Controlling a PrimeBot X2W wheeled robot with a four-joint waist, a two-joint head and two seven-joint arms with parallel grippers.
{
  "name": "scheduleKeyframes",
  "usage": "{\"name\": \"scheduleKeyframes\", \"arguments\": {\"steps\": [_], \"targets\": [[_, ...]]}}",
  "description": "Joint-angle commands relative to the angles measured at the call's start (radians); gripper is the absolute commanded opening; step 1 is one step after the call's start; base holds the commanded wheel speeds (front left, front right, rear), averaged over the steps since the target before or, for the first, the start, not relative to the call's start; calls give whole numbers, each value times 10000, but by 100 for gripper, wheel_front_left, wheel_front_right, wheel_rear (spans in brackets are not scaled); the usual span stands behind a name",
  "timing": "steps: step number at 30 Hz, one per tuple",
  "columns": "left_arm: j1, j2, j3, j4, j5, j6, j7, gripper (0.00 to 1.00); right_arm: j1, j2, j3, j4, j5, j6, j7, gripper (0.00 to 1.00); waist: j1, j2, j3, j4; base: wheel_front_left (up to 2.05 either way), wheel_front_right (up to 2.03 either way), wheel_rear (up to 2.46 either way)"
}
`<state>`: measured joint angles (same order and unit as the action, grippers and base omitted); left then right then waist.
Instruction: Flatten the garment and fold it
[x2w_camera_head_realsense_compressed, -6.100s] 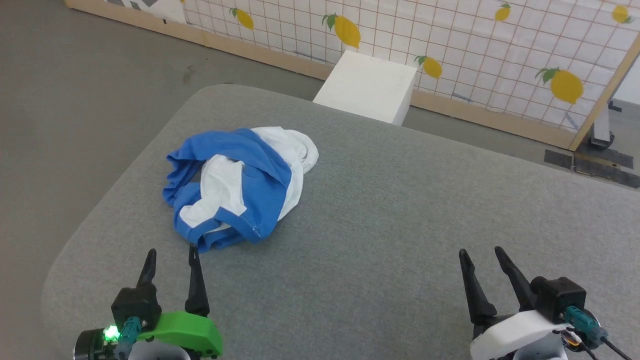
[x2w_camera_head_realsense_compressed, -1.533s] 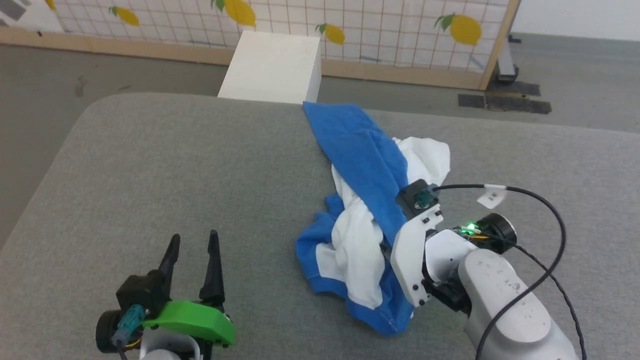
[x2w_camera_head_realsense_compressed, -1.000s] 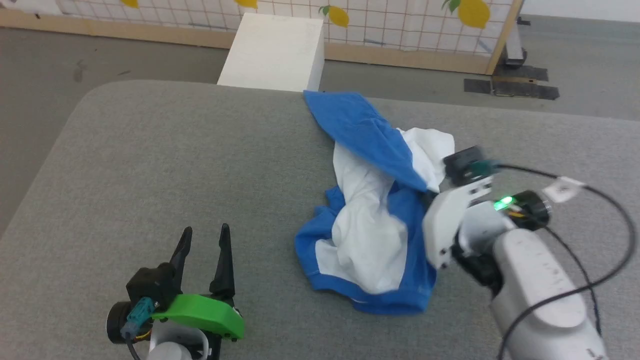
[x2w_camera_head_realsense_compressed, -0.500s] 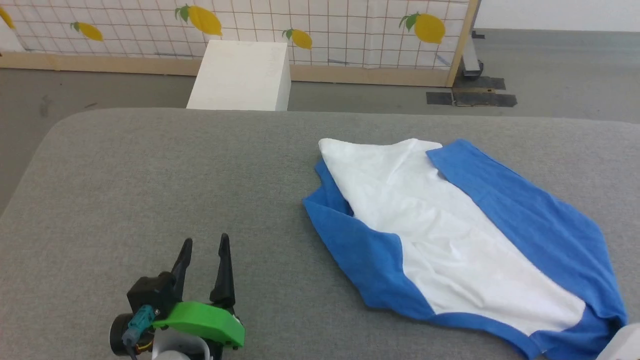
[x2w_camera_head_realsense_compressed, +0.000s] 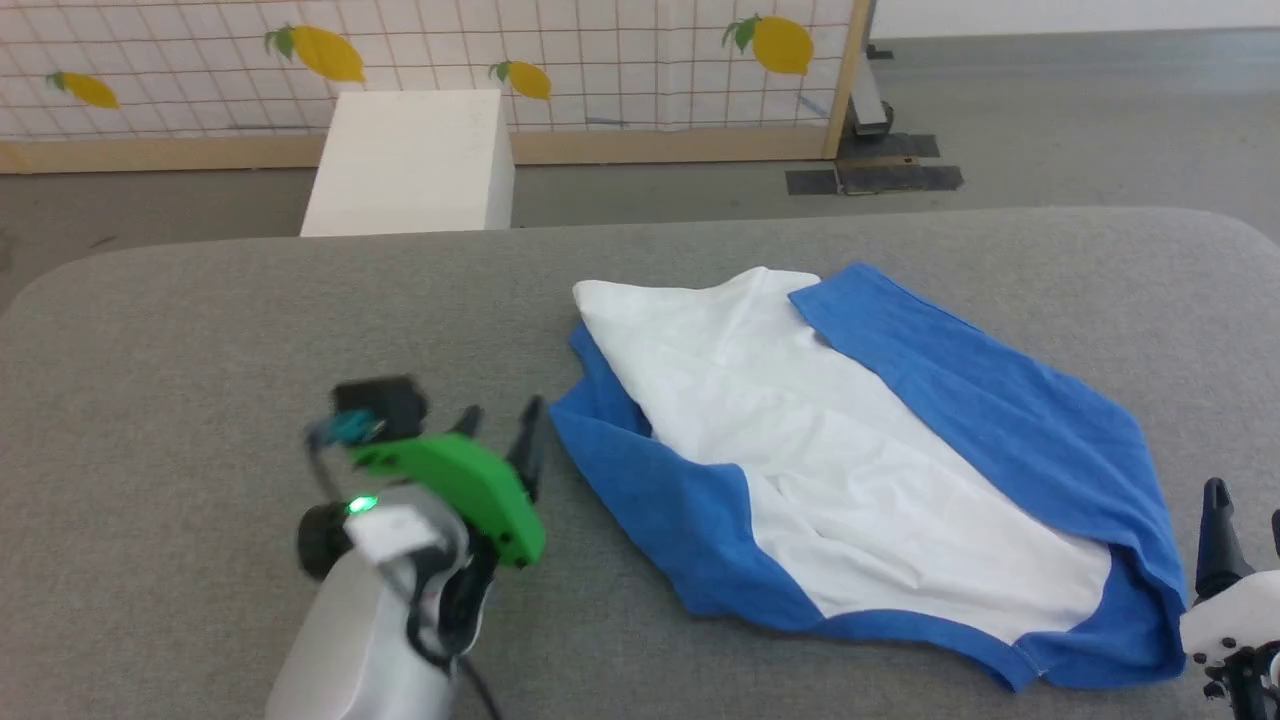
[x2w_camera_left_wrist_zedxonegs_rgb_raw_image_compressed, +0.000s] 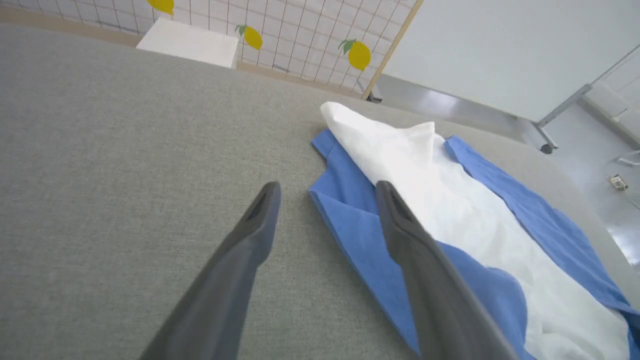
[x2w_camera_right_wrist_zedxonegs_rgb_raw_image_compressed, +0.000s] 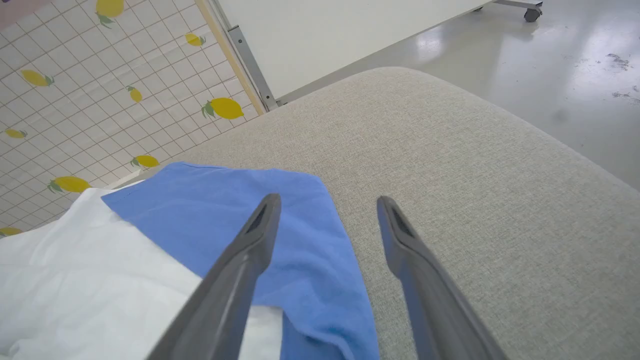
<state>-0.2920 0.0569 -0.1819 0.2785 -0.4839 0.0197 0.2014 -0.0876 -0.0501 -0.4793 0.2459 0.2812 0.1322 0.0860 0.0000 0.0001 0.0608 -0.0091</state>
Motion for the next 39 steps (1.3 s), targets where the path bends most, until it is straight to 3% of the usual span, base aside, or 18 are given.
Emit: {"name": "scheduleKeyframes", "arguments": {"steps": [1,6,13,14,15,16,21,26,33,39], "targets": [[-433,-41,-178,267,-203,44,721,100,-185,-1,65,-89,-20,-15,-57,100,0,-1,247,-266,0,0,0],[-1878,336,-756,1538,226,386,2927,100,-240,-1,357,-76,156,-15,-6,100,0,-1,755,-780,0,0,0],[-2526,498,-808,2939,88,396,3885,100,-256,-1,572,182,328,-15,-278,100,0,-1,1179,-1326,0,0,0],[-2535,478,-786,3010,-7,304,3865,87,-260,-1,583,212,338,-15,-314,100,0,-1,1194,-1346,0,0,0],[-2550,446,-723,3022,-128,184,3679,36,-270,-1,582,244,341,-15,-359,100,0,-1,1211,-1357,0,0,0],[-2558,416,-679,3029,-215,91,3504,0,-271,-1,562,263,340,-15,-394,100,0,-1,1220,-1337,0,0,0],[-2578,247,-523,3195,-684,-379,2746,0,-234,-1,549,328,196,-15,-497,100,0,-1,1043,-1018,0,0,0],[-2747,186,-389,3296,-801,-525,1858,0,-235,-1,688,340,130,-15,-462,100,0,-1,731,-625,0,0,0],[-2840,553,1141,2618,-1390,-10,-179,0,-98,-1,715,290,82,-15,-434,100,0,-1,280,19,0,0,0],[-1340,1179,2531,1543,-1875,758,-838,0,32,-1,796,278,126,-15,-374,100,0,-1,17,480,0,0,0]]}}
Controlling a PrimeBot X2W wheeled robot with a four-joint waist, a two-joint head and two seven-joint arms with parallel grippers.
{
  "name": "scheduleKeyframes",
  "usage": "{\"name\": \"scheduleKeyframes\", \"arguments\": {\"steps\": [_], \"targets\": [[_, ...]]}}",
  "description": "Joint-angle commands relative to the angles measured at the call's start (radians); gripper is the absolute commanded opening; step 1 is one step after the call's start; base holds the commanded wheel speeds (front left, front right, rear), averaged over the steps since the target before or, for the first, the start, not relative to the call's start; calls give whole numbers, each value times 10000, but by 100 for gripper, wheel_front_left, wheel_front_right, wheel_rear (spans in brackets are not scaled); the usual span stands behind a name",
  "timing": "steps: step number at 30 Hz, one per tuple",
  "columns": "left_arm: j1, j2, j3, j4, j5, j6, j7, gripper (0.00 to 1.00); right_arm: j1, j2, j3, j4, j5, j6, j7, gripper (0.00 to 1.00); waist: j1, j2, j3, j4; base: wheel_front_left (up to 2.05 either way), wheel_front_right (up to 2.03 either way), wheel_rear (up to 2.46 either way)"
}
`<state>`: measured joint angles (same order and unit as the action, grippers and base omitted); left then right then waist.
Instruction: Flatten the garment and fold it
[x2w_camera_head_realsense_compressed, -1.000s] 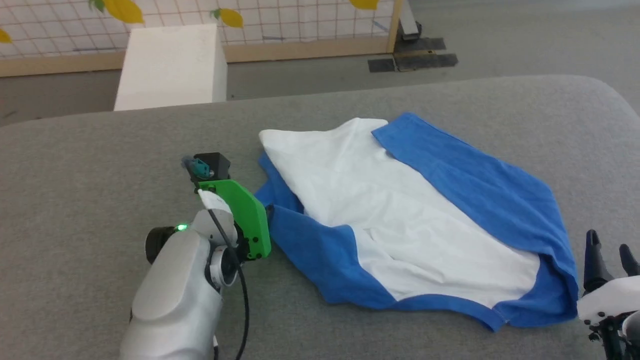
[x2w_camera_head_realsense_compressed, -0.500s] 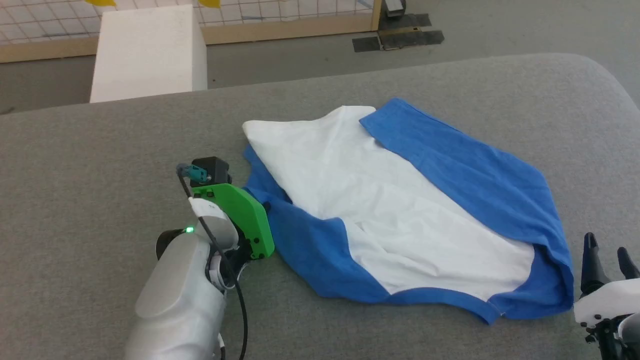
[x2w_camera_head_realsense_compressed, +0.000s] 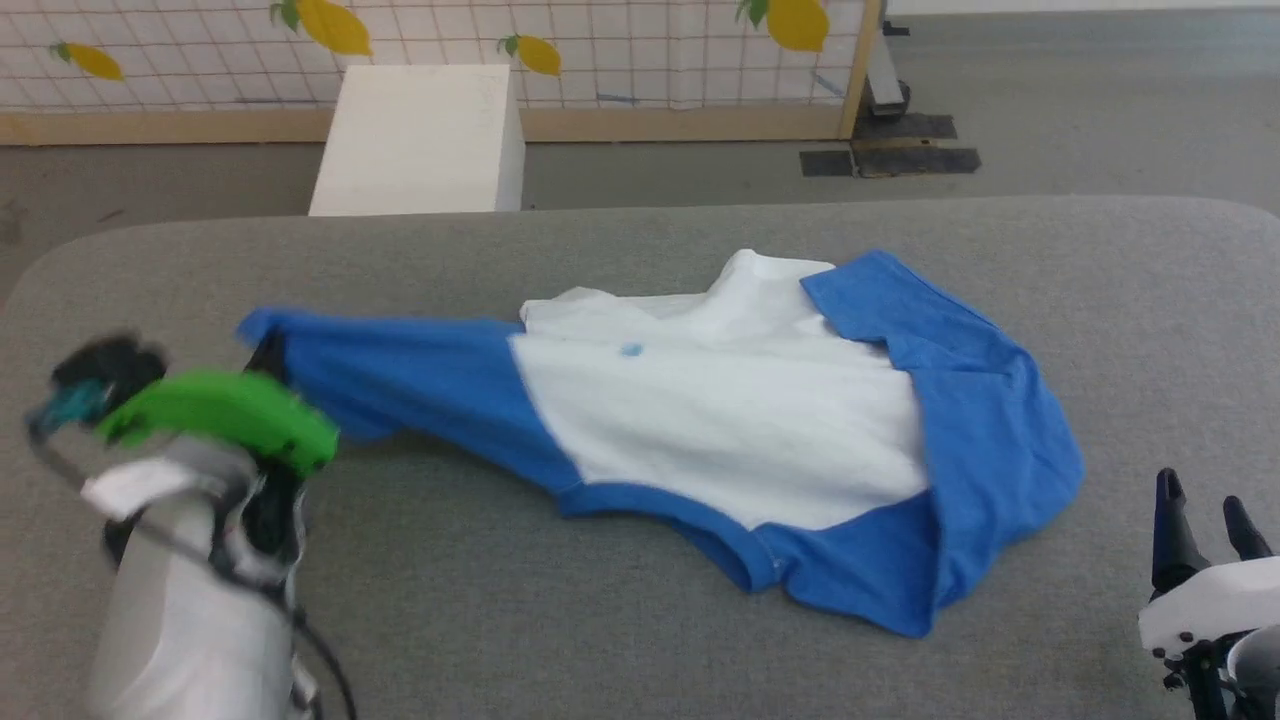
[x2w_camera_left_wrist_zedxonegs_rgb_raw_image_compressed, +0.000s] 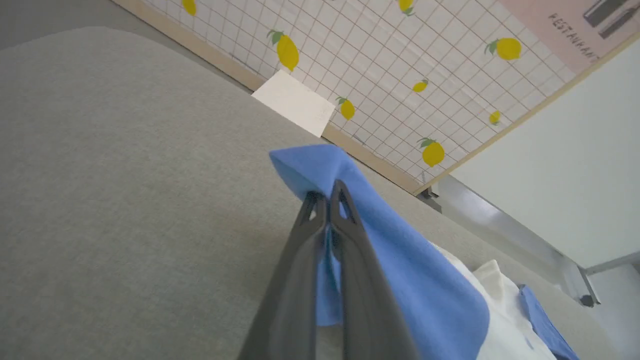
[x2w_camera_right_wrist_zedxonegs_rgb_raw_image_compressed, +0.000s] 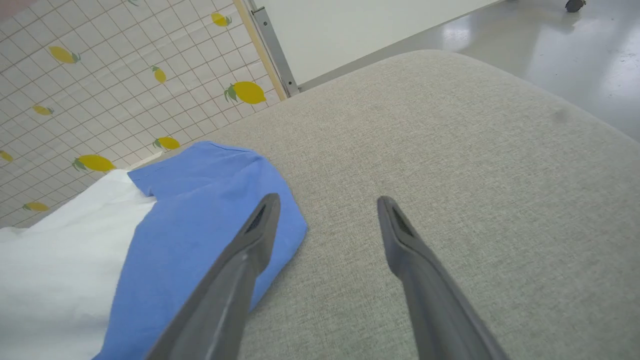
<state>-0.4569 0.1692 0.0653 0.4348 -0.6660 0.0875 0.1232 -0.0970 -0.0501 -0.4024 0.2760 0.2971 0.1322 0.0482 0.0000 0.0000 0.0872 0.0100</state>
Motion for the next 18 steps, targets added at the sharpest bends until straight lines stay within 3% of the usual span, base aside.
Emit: {"name": "scheduleKeyframes", "arguments": {"steps": [1,6,9,10,11,14,18], "targets": [[662,111,248,-197,-114,236,-68,0,144,-1,45,-12,-21,-15,7,100,0,0,-272,343,0,0,0],[2737,153,1387,-982,-551,1178,-85,0,187,-1,270,62,54,-15,3,100,0,0,-301,516,0,0,0],[3460,2,1853,-1182,-808,1510,-130,0,206,-1,405,119,91,-15,-12,100,0,0,-312,563,0,0,0],[3639,-51,1859,-1304,-817,1572,-89,56,221,-1,438,145,105,-15,-17,100,0,0,-322,583,0,0,0],[3721,-119,1856,-1486,-860,1561,-87,100,240,-1,467,172,121,-15,-20,100,0,0,-327,612,0,0,0],[3776,-69,1704,-2062,-725,1372,-247,100,257,-1,563,237,152,-15,-33,100,0,0,-360,658,0,0,0],[3783,571,1158,-3069,565,824,-1637,100,118,-1,929,227,132,-15,99,100,0,0,-375,652,0,0,0]]}}
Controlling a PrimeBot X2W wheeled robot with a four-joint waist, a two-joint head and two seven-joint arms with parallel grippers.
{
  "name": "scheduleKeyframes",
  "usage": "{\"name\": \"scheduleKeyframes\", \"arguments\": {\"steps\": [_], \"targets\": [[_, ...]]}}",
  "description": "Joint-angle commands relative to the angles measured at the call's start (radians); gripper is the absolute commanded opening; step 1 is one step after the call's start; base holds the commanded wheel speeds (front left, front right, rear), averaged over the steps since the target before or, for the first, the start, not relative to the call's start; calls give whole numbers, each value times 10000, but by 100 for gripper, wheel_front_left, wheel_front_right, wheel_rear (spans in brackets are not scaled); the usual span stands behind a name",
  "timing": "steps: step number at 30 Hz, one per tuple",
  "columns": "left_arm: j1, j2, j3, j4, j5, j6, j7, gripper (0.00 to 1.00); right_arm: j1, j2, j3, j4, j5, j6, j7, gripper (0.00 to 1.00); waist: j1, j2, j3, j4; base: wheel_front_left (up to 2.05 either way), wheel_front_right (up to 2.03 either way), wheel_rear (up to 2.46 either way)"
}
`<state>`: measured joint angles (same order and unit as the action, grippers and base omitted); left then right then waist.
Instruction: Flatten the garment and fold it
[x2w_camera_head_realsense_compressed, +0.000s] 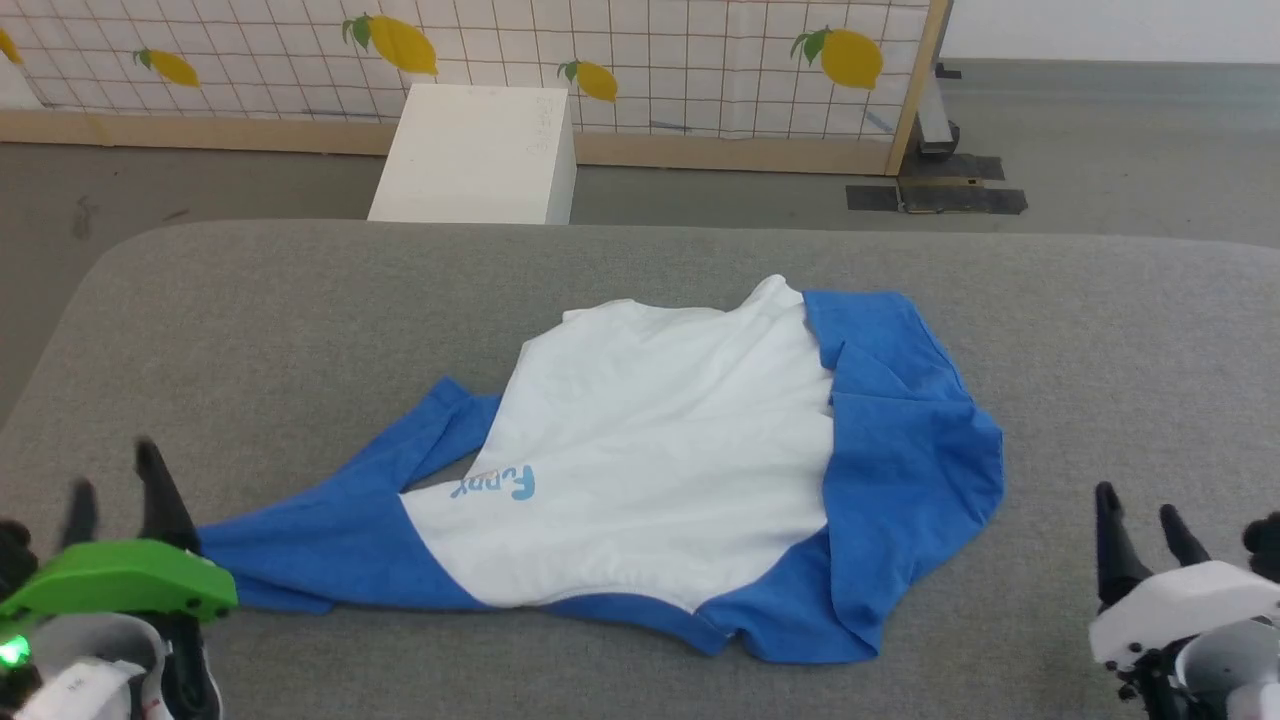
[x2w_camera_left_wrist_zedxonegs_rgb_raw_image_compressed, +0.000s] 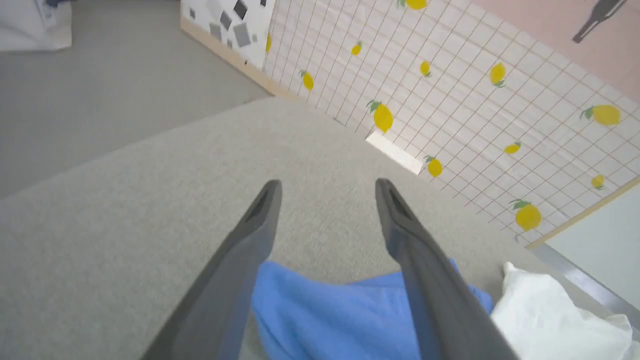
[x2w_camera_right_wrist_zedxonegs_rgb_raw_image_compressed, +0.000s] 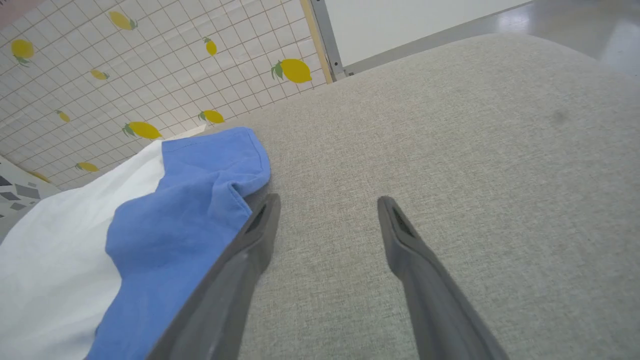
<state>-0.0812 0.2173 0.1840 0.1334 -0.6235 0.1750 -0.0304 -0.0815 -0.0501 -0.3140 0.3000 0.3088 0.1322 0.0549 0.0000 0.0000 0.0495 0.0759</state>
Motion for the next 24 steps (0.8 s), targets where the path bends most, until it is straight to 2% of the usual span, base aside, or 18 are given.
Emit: {"name": "scheduleKeyframes", "arguments": {"steps": [1,4,8,13,18,19,20,21,24], "targets": [[58,281,-218,-343,651,-182,-684,100,-118,-1,173,-17,-65,-15,180,100,0,0,22,-26,0,0,0],[209,523,-738,-947,1782,-490,-1910,100,-471,-1,348,3,-506,-15,876,100,0,0,93,-44,0,0,0],[534,372,-1284,-1371,2858,-669,-2275,100,-1371,-1,764,118,-1539,-15,2579,100,0,0,306,-59,0,0,0],[674,-265,-1387,-1474,3185,-850,-2308,100,-2519,-1,1451,516,-2397,-15,4554,100,0,0,640,108,0,0,0],[573,-747,-1210,-1363,3279,-1159,-2311,100,-3095,-1,1230,1011,-2958,-15,5090,100,0,0,886,386,0,0,0],[546,-796,-1116,-1359,3314,-1221,-2311,100,-3166,-1,1251,1116,-2869,-15,5064,85,0,0,905,406,0,0,0],[531,-835,-1048,-1364,3349,-1268,-2312,100,-3204,-1,1288,1182,-2818,-15,5039,30,0,0,920,416,0,0,0],[520,-882,-964,-1348,3376,-1326,-2312,100,-3244,-1,1332,1227,-2779,-15,4974,0,0,0,939,418,0,0,0],[464,-972,-784,-1254,3469,-1490,-2312,100,-3322,-1,1021,1256,-2513,-15,4680,0,0,0,923,386,0,0,0]]}}
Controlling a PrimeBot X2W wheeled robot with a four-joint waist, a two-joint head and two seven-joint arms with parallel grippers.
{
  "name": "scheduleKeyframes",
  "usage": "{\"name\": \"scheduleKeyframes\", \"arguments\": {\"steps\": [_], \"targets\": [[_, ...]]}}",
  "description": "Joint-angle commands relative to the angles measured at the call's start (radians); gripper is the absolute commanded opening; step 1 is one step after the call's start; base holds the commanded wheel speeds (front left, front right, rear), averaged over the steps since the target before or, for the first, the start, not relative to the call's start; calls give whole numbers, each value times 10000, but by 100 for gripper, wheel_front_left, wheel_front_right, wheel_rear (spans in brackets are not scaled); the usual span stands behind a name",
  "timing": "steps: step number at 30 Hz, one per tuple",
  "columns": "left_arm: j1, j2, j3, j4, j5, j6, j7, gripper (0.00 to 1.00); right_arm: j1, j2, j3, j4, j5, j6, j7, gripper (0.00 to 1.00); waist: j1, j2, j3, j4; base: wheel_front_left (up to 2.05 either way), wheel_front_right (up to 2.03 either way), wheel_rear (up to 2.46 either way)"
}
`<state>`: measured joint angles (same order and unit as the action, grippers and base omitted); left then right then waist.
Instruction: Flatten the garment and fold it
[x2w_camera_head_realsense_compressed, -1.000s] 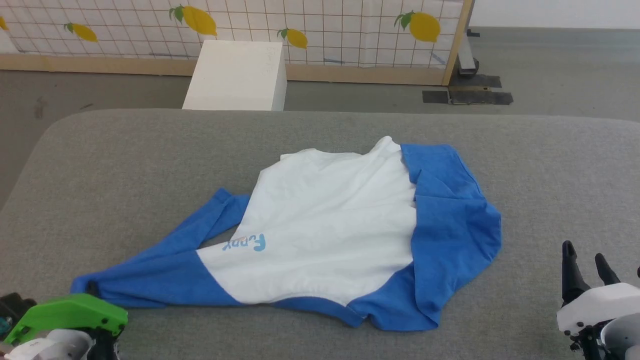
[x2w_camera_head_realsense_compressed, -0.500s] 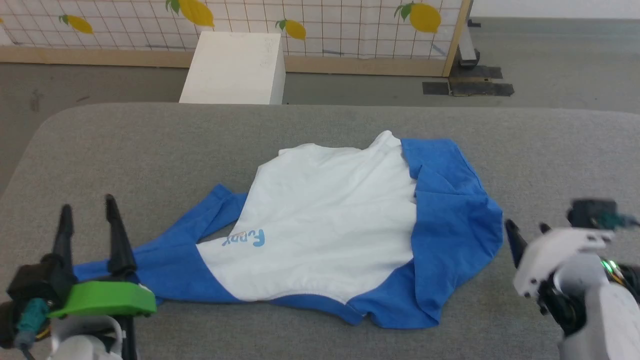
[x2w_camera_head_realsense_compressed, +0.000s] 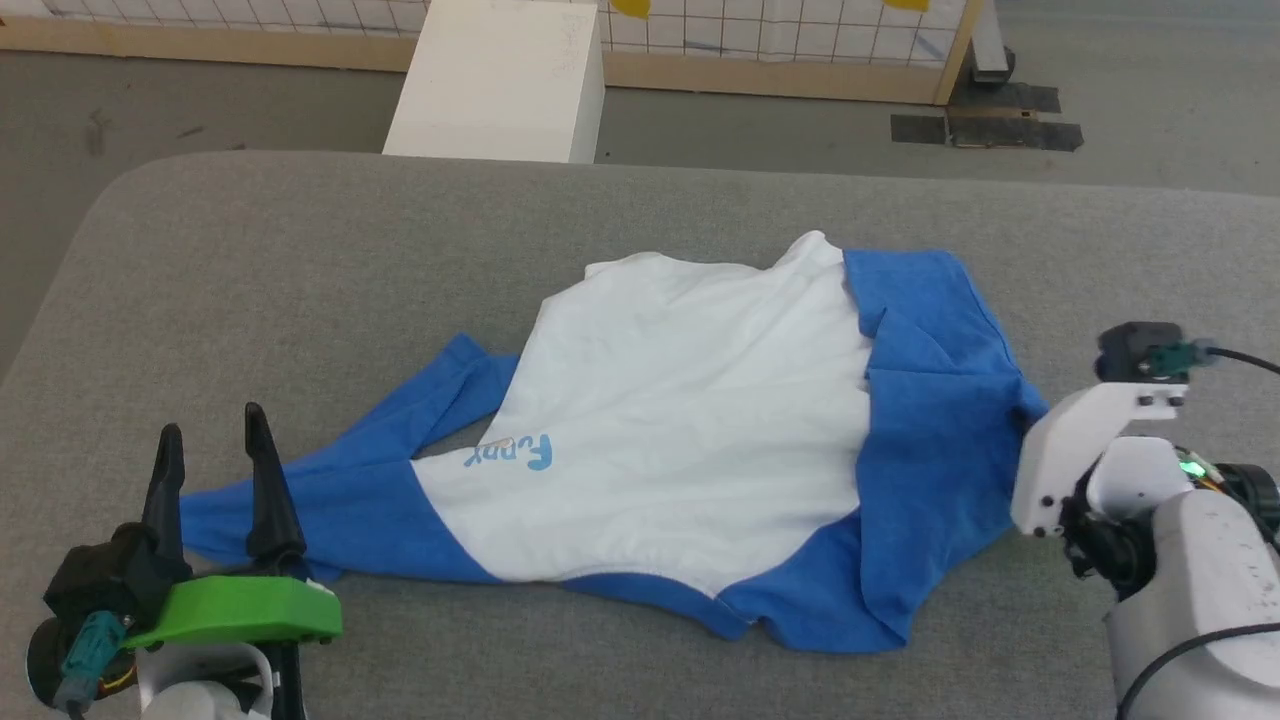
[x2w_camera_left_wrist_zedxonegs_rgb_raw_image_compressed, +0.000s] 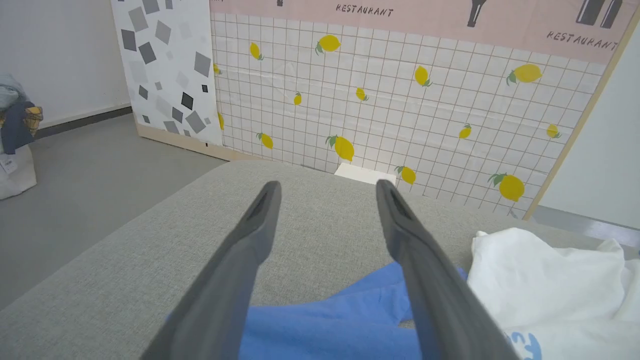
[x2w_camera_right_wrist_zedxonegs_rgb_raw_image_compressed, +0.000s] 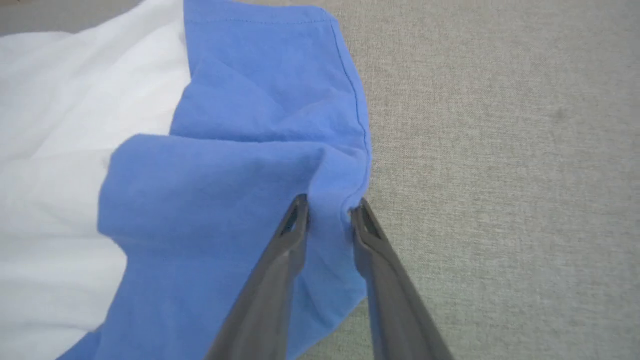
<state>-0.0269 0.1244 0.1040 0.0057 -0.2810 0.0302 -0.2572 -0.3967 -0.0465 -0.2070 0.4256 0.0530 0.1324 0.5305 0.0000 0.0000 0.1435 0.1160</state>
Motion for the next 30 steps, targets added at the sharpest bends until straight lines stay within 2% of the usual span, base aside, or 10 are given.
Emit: {"name": "scheduleKeyframes", "arguments": {"steps": [1,6,12,13,14,15,17,25,27,30], "targets": [[-82,-84,59,64,84,-90,-44,100,-176,-37,-311,-67,124,-17,-285,0,0,0,-61,-43,0,0,0],[-41,-277,194,222,201,-255,-44,100,201,-37,-2100,-597,-27,-17,-870,0,0,0,-256,-191,0,0,0],[58,-456,231,450,275,-435,-45,100,1029,-37,-4575,-1082,-704,-17,-674,0,0,0,-380,-391,0,0,0],[74,-474,237,478,281,-451,-45,100,1089,-37,-4775,-1052,-727,-17,-646,7,0,0,-396,-425,0,0,0],[93,-491,250,533,277,-481,-45,100,1143,-37,-4898,-1001,-696,-17,-658,67,0,0,-419,-473,0,0,0],[102,-503,262,572,281,-498,-45,100,1169,-37,-4949,-970,-634,-17,-729,100,0,0,-437,-504,0,0,0],[115,-525,298,638,284,-540,-45,100,1199,-37,-4898,-930,-341,-17,-1051,100,0,0,-476,-569,0,0,0],[-50,-637,69,765,-55,-712,10,100,1827,-37,-4731,-1644,1272,-17,-3755,100,0,0,-576,-569,0,0,0],[-384,-665,-224,861,-351,-824,424,100,2185,-37,-4402,-1686,1628,-17,-4094,100,0,0,-527,-539,0,0,0],[-1310,-688,-933,1217,-707,-965,2007,100,2627,-37,-3685,-1685,2215,-17,-4454,100,0,0,-432,-625,0,0,0]]}}
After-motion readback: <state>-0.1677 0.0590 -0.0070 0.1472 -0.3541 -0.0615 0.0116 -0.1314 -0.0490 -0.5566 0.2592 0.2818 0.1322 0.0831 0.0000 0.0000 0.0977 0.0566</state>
